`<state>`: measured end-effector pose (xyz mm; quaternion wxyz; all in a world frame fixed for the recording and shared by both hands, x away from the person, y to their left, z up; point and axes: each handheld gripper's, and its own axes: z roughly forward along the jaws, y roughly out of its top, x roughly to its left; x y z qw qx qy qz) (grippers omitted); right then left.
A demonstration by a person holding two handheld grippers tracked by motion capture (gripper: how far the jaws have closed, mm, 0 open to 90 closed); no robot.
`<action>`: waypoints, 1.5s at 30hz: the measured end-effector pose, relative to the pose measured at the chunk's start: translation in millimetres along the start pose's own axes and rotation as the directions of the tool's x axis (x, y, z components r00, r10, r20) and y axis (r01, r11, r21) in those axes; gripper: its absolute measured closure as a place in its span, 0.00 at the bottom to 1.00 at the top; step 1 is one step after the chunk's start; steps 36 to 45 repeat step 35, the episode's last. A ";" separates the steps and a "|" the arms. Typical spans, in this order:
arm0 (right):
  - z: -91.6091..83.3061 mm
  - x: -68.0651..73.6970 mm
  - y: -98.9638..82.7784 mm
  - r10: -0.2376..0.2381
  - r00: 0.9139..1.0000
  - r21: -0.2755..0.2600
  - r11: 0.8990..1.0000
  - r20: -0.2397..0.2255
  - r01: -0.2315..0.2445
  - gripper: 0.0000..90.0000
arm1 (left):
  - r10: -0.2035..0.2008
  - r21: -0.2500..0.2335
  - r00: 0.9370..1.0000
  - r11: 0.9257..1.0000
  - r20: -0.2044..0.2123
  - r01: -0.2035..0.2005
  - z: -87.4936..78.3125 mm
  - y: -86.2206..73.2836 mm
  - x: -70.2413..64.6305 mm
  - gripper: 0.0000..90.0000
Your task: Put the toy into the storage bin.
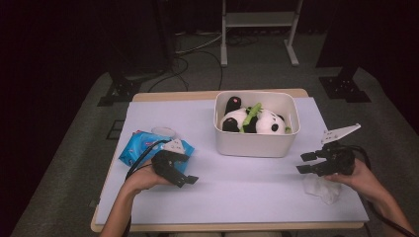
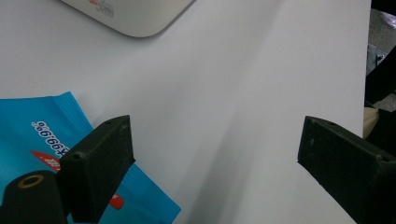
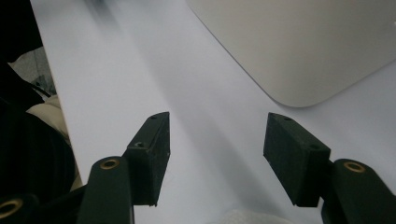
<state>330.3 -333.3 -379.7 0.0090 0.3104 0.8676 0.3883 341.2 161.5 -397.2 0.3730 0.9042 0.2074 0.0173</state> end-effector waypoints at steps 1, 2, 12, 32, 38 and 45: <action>1.0 0.0 -1.0 -0.003 1.000 -0.002 1.000 0.004 0.003 0.44 | 0.007 0.006 1.000 1.000 0.000 -0.007 -0.3 -0.8 0.5 0.11; 2.0 -0.1 -2.1 0.001 1.000 -0.001 1.000 0.000 -0.001 0.44 | 0.006 0.002 1.000 1.000 -0.001 -0.006 -0.4 -1.3 0.7 0.11; 8.1 4.9 -9.8 0.007 1.000 -0.011 1.000 0.013 -0.007 0.43 | -0.012 -0.017 1.000 1.000 -0.004 0.012 0.1 -10.9 2.1 0.11; 18.9 10.7 -26.7 0.030 1.000 -0.039 0.999 0.004 -0.030 0.42 | -0.022 -0.039 1.000 0.999 0.003 0.022 -0.9 -18.6 0.4 0.11; 18.4 11.6 -27.2 0.031 1.000 -0.043 0.999 0.001 -0.031 0.42 | -0.020 -0.038 1.000 0.999 0.003 0.020 -0.7 -18.6 0.0 0.11; 18.4 11.6 -27.2 0.031 1.000 -0.043 0.999 0.001 -0.031 0.42 | -0.020 -0.038 1.000 0.999 0.003 0.020 -0.7 -18.6 0.0 0.11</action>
